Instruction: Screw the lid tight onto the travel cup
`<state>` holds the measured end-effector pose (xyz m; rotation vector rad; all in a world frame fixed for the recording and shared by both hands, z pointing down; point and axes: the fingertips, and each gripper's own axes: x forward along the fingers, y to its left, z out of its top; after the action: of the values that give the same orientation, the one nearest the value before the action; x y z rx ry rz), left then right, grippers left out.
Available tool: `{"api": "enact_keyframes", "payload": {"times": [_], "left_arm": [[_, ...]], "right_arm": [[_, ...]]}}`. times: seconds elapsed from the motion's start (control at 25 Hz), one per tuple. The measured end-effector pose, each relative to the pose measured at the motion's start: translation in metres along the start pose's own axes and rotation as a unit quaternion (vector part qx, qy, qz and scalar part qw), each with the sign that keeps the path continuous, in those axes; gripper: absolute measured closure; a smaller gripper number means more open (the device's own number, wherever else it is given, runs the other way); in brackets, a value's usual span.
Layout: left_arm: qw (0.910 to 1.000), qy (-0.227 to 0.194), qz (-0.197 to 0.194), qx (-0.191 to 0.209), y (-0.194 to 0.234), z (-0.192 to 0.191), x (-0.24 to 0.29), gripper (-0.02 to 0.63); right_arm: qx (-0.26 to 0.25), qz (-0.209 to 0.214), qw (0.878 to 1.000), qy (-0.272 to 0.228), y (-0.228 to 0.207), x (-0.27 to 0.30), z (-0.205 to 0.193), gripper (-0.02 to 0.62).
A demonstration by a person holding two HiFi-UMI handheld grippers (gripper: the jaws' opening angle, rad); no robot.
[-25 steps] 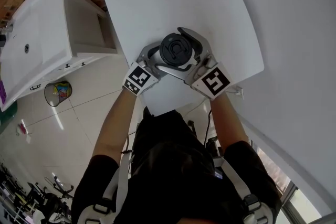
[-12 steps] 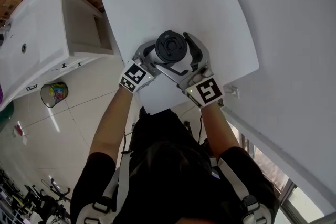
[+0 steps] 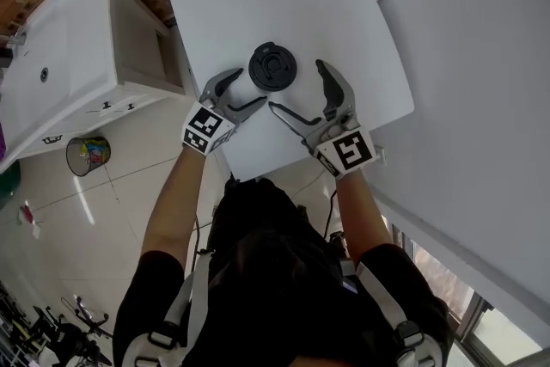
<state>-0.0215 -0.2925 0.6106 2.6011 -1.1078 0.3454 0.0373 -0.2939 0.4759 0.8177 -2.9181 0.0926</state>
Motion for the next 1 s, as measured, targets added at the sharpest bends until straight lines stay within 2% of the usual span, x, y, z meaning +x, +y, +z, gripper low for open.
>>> {"api": "enact_keyframes", "payload": {"times": [0.16, 0.36, 0.48, 0.64, 0.8, 0.84, 0.88, 0.92, 0.96, 1.0], "left_arm": [[0.9992, -0.017, 0.030, -0.019, -0.003, 0.012, -0.018, 0.242], [0.9987, -0.021, 0.040, -0.022, -0.016, 0.022, -0.033, 0.244], [0.9979, -0.022, 0.047, -0.040, -0.024, 0.022, -0.039, 0.244], [0.9963, -0.046, 0.047, -0.055, -0.039, 0.036, -0.050, 0.248], [0.9972, -0.042, 0.029, -0.054, -0.056, 0.041, -0.061, 0.254], [0.9978, -0.037, 0.026, -0.049, -0.059, 0.041, -0.066, 0.306], [0.9982, -0.033, 0.024, -0.043, -0.062, 0.040, -0.071, 0.468], [0.9986, -0.030, 0.023, -0.038, -0.066, 0.038, -0.077, 0.573], [0.9987, -0.029, 0.018, -0.037, -0.070, 0.037, -0.083, 0.604], [0.9987, -0.029, 0.013, -0.038, -0.075, 0.035, -0.090, 0.604]], "right_arm": [[-0.011, 0.007, 1.000, -0.004, 0.007, -0.012, 0.010, 0.106], [-0.009, 0.011, 1.000, -0.025, 0.013, -0.020, 0.029, 0.114], [-0.010, 0.016, 0.999, -0.034, 0.019, -0.026, 0.034, 0.126], [-0.015, 0.023, 0.999, -0.039, 0.032, -0.030, 0.043, 0.137], [-0.023, 0.031, 0.998, -0.041, 0.050, -0.034, 0.055, 0.153], [-0.026, 0.032, 0.998, -0.040, 0.055, -0.035, 0.056, 0.153], [-0.029, 0.030, 0.998, -0.039, 0.060, -0.036, 0.058, 0.153], [-0.032, 0.026, 0.998, -0.040, 0.065, -0.037, 0.059, 0.153], [-0.033, 0.021, 0.998, -0.041, 0.070, -0.038, 0.060, 0.155], [-0.031, 0.016, 0.998, -0.043, 0.075, -0.040, 0.061, 0.165]]}}
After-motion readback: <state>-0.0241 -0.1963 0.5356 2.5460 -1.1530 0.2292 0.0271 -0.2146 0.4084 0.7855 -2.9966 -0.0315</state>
